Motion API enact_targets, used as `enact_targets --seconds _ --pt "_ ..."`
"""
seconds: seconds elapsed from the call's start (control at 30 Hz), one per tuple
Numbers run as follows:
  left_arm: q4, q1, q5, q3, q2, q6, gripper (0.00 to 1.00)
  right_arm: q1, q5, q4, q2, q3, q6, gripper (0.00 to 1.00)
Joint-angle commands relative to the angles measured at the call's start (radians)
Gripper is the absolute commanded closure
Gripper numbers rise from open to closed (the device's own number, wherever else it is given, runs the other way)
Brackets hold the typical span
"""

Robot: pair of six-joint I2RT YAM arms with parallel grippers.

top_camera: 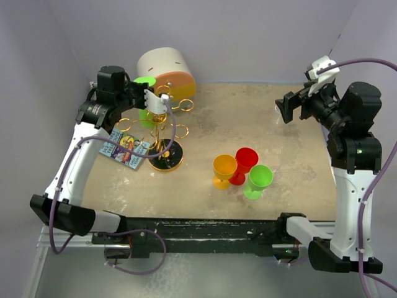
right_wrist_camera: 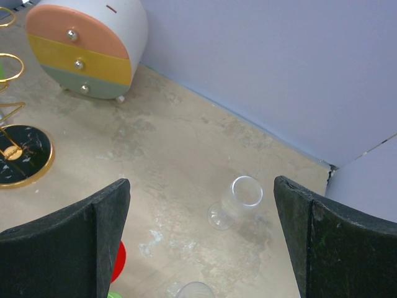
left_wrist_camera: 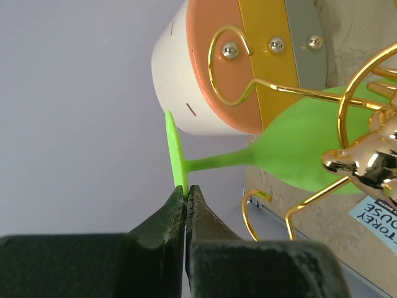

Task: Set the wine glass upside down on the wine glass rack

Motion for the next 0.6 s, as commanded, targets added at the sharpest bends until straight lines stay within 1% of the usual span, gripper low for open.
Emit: enact_targets --seconds 0.0,0.17,0.37,0.57 --pt "-0.016 -0.010 0.012 0.015 -0.055 0.010 1.00 -0.010 -0.034 0.044 -0.018 -0.013 -0.001 0.00" --pt "-0.037 -0.014 -0.002 0.004 -0.073 0.017 1.00 -0.014 -0.037 0.046 -0.023 -0.019 -0.001 0.00" --pt "-0.044 -0.019 -0.043 -0.022 -0.090 0.065 1.00 -0.020 -0.043 0.051 -0.023 -0.024 0.003 0.00" --pt "-0.069 -0.026 -0.050 -0.021 -0.089 0.101 1.00 -0.026 -0.047 0.055 -0.026 -0.033 0.003 0.00"
